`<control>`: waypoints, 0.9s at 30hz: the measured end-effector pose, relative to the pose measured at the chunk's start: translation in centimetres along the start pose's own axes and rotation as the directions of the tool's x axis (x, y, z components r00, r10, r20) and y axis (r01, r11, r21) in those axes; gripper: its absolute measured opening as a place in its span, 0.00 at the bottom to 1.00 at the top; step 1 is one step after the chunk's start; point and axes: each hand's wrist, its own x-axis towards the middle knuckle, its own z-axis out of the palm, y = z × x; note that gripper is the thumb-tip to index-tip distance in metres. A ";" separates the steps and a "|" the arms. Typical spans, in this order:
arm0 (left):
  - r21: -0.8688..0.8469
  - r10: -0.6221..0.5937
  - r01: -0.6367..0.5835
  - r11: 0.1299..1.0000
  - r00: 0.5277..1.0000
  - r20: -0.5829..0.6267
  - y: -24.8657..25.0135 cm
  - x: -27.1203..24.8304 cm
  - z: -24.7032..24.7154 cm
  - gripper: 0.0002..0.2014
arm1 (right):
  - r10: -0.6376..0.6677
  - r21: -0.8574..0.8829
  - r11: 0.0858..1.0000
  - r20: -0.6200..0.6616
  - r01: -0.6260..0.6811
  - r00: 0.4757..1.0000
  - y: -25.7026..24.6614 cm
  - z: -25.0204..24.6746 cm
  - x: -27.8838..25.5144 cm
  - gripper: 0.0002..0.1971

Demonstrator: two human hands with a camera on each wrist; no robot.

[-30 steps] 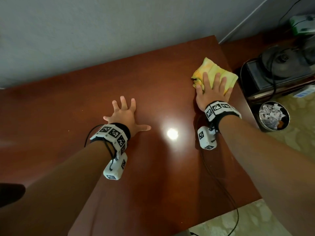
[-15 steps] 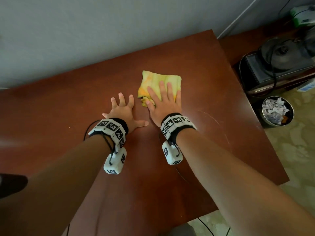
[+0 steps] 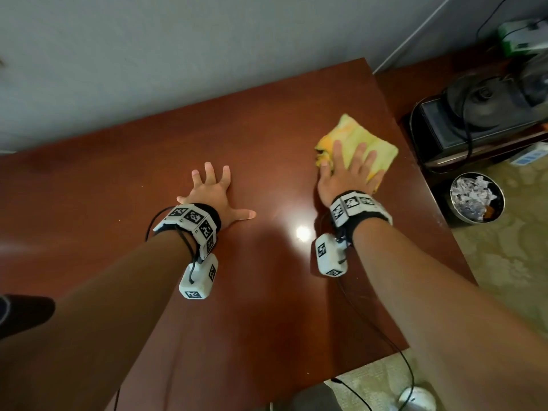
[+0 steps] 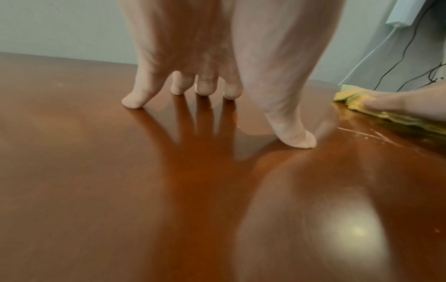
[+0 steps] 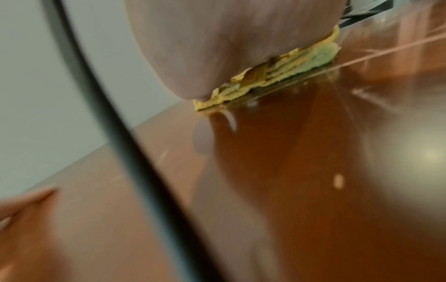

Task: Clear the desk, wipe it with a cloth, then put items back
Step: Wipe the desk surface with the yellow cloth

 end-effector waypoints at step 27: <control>0.007 0.030 -0.030 1.000 1.000 -0.001 -0.3 0.1 0.3 0.62 | 0.041 -0.071 0.997 0.001 -0.041 0.999 5.6 0.5 -3.2 0.29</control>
